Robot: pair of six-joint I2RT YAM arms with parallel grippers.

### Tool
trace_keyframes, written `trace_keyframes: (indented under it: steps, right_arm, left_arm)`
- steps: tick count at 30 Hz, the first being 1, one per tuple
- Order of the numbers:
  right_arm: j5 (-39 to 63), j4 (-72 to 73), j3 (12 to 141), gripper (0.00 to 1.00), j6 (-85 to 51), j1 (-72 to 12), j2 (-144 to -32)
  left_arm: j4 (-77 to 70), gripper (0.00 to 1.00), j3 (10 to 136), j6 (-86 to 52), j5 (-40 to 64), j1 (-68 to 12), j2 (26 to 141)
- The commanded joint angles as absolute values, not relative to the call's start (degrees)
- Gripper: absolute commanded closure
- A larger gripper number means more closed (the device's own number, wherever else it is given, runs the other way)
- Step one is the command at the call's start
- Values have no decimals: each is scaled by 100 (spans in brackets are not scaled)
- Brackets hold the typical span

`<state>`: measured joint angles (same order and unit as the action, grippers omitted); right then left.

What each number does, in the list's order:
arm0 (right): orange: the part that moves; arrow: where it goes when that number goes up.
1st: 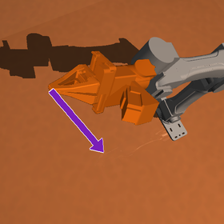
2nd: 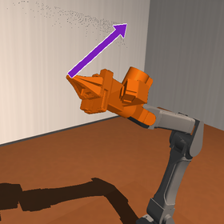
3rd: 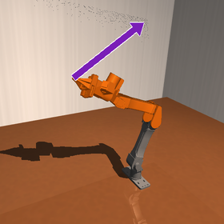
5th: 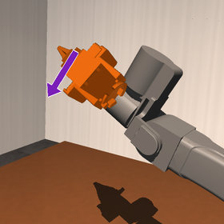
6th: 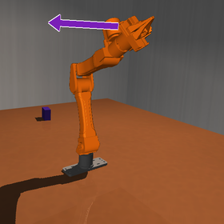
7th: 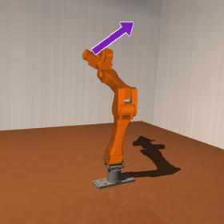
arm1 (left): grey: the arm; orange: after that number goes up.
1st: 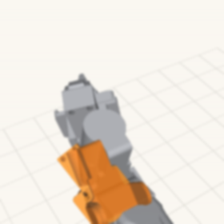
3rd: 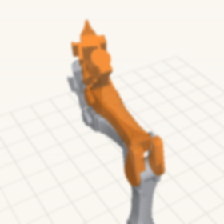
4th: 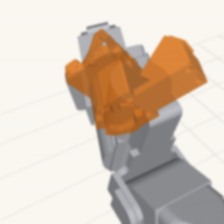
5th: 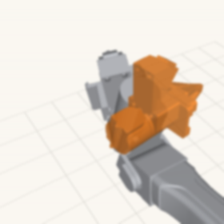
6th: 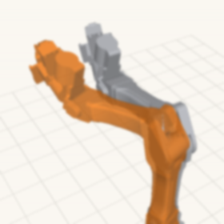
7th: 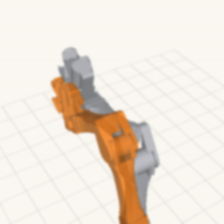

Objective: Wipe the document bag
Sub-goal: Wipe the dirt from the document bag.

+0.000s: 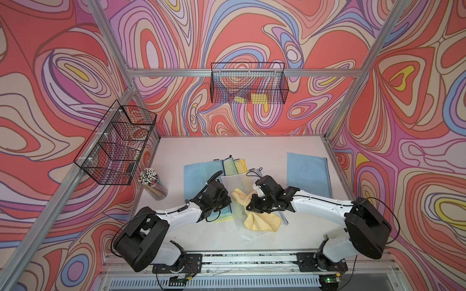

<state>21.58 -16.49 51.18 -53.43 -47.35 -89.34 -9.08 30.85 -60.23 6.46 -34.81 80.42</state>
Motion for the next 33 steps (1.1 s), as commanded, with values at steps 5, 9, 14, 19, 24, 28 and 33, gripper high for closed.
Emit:
trace_keyframes:
  steps: [5, 9, 14, 19, 24, 28, 33]
  right_arm:
    - [2254, -949, 4639, 100, -6097, -4947, -9653]
    - [2119, -1167, 4009, 100, -6096, -4516, -9103]
    - [1916, -2297, 3262, 100, -5569, -3273, -7710]
    - [1915, -3030, 3082, 100, -4994, -2364, -7082]
    - [2266, -2127, 3389, 100, -5521, -2994, -7347]
    - [2030, -2010, 4366, 100, -5622, -4218, -8218]
    - [2434, -995, 4882, 100, -6110, -5163, -9355]
  left_arm:
    - [-935, 100, 3023, -6055, 593, -3437, 7978]
    - [-812, 100, 3018, -5975, 566, -3383, 7880]
    - [-851, 100, 3006, -5965, 624, -3266, 7849]
    - [-1014, 100, 2777, -6011, 785, -3171, 7923]
    - [-1091, 100, 2813, -6038, 842, -3173, 7985]
    - [-1049, 100, 2848, -6029, 826, -3173, 7954]
    - [-949, 100, 2896, -5989, 774, -3173, 7945]
